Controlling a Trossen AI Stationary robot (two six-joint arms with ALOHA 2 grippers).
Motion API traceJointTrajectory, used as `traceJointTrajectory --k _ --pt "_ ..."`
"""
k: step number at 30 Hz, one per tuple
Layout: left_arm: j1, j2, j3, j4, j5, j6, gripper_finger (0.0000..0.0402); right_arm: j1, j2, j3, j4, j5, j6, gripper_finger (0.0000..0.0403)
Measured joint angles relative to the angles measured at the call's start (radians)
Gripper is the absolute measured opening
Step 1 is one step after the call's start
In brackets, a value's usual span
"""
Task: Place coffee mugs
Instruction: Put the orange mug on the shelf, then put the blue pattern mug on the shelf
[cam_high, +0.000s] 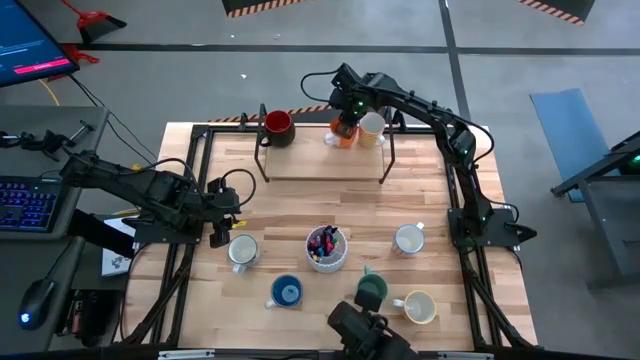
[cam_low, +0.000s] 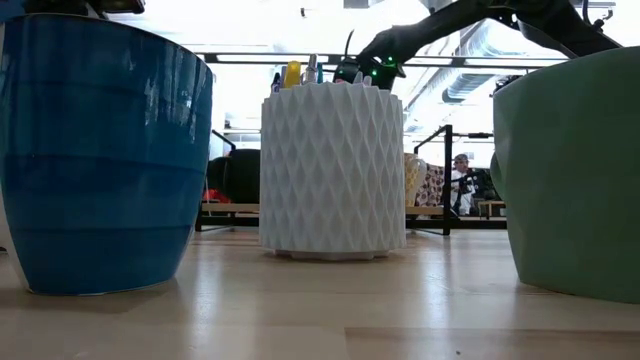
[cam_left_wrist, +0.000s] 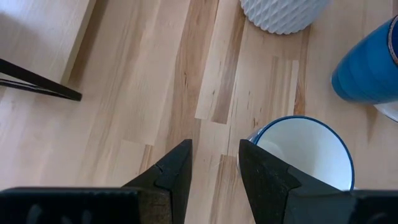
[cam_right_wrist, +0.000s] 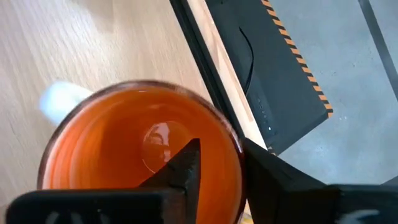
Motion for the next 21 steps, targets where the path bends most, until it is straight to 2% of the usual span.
traceJointTrajectory --k 8,12,14,18,21 --pt "0.000 0.000 0.000 0.000 0.000 0.000 0.0120 0.001 0.000 0.114 -0.062 -0.014 0.011 0.0099" --pt "0.000 0.000 0.000 0.000 0.000 0.000 0.0120 0.007 0.000 0.237 -0.195 -0.033 0.071 0.0099" --pt "0.000 0.000 0.000 0.000 0.000 0.000 0.0120 0.016 -0.002 0.294 -0.299 -0.085 0.126 0.0099" --pt "0.000 0.000 0.000 -0.001 0.000 0.000 0.0120 0.062 -0.077 0.230 -0.432 -0.277 0.173 0.0099" --pt "0.000 0.000 0.000 0.000 0.000 0.000 0.0120 0.119 -0.093 0.224 -0.549 -0.315 0.173 0.0099"
